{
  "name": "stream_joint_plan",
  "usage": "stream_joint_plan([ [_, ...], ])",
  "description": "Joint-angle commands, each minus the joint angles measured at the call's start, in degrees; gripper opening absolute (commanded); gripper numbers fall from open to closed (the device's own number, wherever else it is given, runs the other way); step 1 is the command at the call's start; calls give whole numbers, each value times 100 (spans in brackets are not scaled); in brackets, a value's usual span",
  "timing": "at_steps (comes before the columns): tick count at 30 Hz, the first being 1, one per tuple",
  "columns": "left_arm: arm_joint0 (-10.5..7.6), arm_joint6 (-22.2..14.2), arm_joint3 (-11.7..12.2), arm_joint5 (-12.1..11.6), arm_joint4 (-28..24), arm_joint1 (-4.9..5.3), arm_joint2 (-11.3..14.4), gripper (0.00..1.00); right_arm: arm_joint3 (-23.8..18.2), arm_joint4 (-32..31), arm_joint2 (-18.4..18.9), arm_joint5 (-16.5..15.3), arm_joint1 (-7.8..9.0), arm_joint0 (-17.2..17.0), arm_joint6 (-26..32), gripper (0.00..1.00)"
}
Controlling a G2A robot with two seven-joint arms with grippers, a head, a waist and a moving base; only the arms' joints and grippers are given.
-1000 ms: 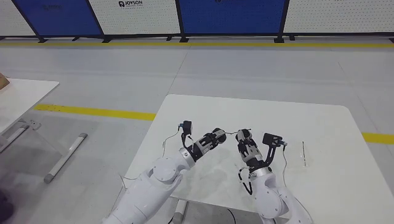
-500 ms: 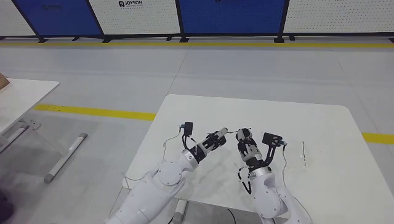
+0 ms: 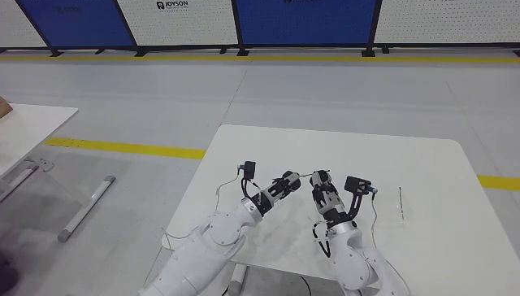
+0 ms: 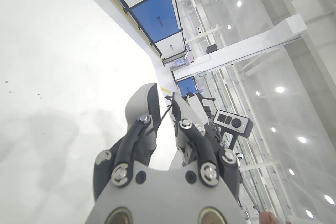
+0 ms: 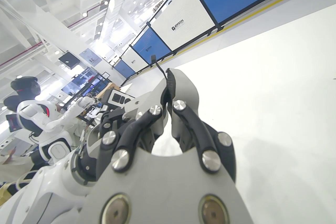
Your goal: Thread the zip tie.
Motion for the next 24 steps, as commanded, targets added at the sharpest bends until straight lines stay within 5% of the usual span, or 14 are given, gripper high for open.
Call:
stream_joint_plan([
  [1, 4, -10, -5, -4, 0, 0, -5, 0, 0, -13, 2, 0, -1, -4, 11, 0],
  [24, 89, -185, -68, -205, 97, 21, -68, 0, 98, -177, -23, 48, -19, 67, 259, 0],
])
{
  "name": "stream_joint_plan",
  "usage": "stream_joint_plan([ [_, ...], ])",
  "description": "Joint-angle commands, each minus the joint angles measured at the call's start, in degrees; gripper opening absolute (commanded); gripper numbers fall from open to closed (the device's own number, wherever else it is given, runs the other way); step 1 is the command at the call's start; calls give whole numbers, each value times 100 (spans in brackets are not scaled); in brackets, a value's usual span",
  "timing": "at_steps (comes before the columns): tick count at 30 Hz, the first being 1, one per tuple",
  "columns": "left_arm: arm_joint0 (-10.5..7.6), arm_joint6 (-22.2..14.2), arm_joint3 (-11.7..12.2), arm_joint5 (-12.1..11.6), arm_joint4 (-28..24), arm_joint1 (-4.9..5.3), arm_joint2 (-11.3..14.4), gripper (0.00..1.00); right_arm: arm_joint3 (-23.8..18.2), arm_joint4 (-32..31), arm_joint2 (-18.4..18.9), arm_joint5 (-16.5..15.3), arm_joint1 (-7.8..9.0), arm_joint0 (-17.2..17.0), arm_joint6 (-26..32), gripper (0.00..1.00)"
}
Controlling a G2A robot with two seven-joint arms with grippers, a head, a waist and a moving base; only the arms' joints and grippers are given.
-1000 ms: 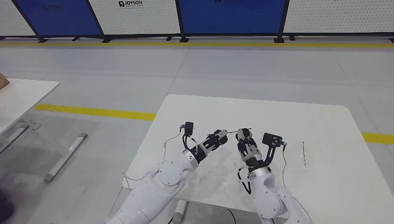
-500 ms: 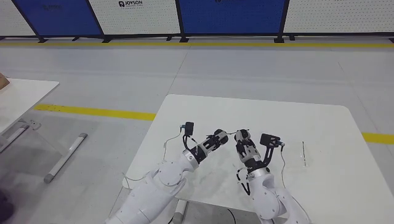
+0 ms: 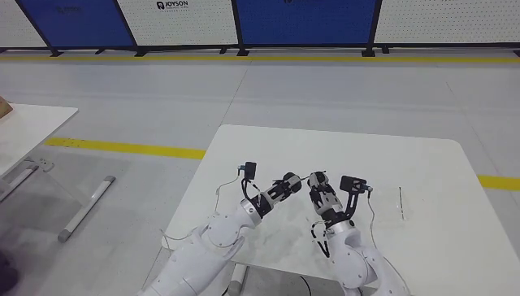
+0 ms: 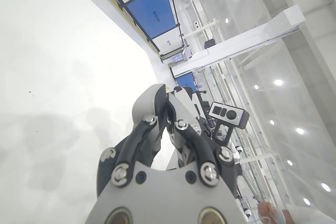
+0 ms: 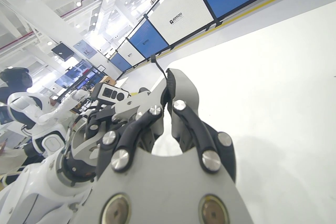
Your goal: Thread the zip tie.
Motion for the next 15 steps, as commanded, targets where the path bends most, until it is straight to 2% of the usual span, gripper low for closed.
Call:
stream_joint_plan([
  [1, 8, -17, -7, -8, -22, 1, -8, 0, 9, 10, -2, -6, -2, 2, 39, 0],
  [10, 59, -57, -39, -64, 28, 16, -44, 0, 31, 176, 29, -139, -3, -3, 172, 0],
  [15, 74, 102, -26, -36, 133, 9, -33, 0, 6, 252, 90, -228, 6, -31, 190, 0],
])
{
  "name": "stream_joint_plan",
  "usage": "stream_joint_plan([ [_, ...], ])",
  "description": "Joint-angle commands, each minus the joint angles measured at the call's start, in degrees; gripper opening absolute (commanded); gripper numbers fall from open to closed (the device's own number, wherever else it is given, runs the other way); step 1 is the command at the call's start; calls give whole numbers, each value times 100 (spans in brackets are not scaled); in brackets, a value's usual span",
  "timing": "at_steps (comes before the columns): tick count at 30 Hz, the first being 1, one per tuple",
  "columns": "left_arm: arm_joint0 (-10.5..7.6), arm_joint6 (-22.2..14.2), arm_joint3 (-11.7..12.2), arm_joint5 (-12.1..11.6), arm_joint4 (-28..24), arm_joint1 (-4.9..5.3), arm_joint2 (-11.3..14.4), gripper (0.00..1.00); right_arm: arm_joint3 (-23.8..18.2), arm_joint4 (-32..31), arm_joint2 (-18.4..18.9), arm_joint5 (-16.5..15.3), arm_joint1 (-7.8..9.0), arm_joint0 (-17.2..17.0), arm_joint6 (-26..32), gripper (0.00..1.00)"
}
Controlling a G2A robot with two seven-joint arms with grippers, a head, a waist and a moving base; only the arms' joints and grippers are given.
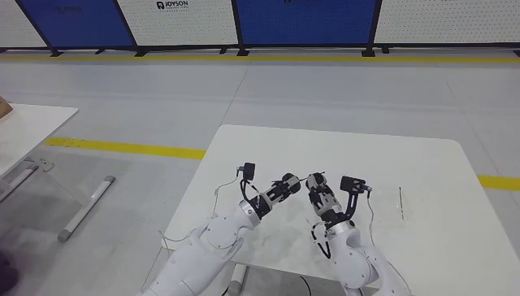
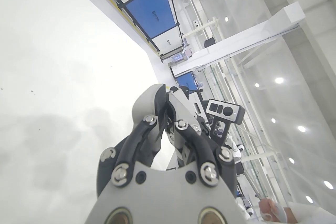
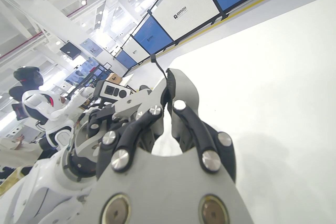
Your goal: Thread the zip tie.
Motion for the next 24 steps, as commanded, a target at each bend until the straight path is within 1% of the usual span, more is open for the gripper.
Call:
stream_joint_plan([
  [1, -4, 54, 8, 21, 28, -5, 11, 36, -9, -11, 12, -4, 3, -12, -5, 0],
  [2, -5, 67, 9, 22, 37, -7, 16, 45, -12, -16, 17, -3, 4, -17, -8, 0],
  [3, -6, 76, 12, 20, 42, -9, 21, 47, -16, -22, 20, 0, 5, -22, -10, 0],
  [4, -6, 79, 12, 17, 39, -10, 23, 55, -18, -26, 24, 4, 5, -24, -13, 0],
  [5, -7, 81, 13, 13, 38, -11, 24, 68, -19, -29, 27, 9, 5, -26, -19, 0],
  [7, -8, 82, 11, 9, 39, -12, 27, 78, -23, -40, 29, 19, 5, -28, -34, 0],
  [8, -7, 83, 4, 10, 39, -13, 28, 85, -23, -46, 28, 24, 4, -28, -41, 0],
  [9, -6, 84, -2, 11, 36, -13, 28, 88, -24, -55, 28, 32, 3, -26, -51, 0],
  [10, -5, 83, -9, 12, 32, -14, 28, 89, -23, -64, 26, 44, 2, -25, -65, 0],
  [11, -3, 88, -18, 6, 17, -15, 26, 87, -23, -67, 26, 53, 0, -23, -76, 0],
  [12, 0, 89, -24, 2, 2, -15, 23, 81, -23, -65, 29, 67, -1, -21, -93, 0],
  [15, -3, 86, -25, -2, -21, -13, -1, 50, -22, -51, 48, 114, -5, -15, -129, 0],
  [18, -6, 86, -22, -4, -49, -11, -30, 39, -28, -33, 73, 124, -5, -17, -125, 0],
  [19, -7, 82, -22, -4, -54, -11, -34, 30, -32, -31, 80, 124, -4, -20, -122, 0],
  [20, -7, 79, -24, -2, -59, -11, -38, 26, -37, -30, 87, 123, -3, -24, -119, 0],
  [21, -8, 79, -26, -2, -62, -11, -41, 16, -41, -29, 91, 122, -2, -27, -118, 0],
  [22, -11, 77, -29, 1, -65, -11, -43, 0, -46, -28, 95, 121, -2, -30, -117, 0],
  [24, -20, 73, -30, 11, -71, -13, -42, 0, -56, -25, 103, 118, -2, -35, -113, 0],
])
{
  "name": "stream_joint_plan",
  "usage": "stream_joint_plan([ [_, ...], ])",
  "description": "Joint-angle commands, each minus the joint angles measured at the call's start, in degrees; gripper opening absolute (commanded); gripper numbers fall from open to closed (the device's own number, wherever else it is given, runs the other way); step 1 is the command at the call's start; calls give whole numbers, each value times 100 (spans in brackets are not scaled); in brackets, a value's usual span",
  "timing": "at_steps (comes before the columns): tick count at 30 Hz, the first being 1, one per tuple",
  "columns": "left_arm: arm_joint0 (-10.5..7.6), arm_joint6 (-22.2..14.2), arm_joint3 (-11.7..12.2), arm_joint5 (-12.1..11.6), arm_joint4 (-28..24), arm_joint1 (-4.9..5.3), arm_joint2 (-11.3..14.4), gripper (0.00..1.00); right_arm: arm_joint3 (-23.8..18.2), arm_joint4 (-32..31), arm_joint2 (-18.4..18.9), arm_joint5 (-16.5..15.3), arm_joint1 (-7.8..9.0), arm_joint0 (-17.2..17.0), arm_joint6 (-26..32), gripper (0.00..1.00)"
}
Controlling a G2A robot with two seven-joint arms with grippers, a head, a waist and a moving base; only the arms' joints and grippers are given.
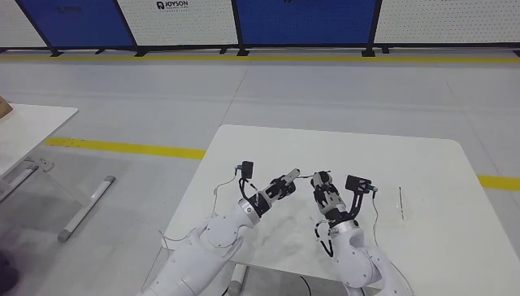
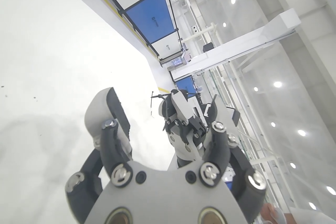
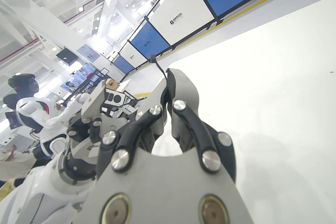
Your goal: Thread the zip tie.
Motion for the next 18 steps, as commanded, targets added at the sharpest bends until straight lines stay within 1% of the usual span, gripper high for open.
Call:
stream_joint_plan([
  [1, -11, -7, -2, 11, 2, -2, 5, 0, -12, 5, 8, -1, 0, -2, 4, 0],
  [18, -54, -33, -45, 84, 109, -14, 52, 0, -65, -5, 36, -6, -1, 8, 56, 0],
])
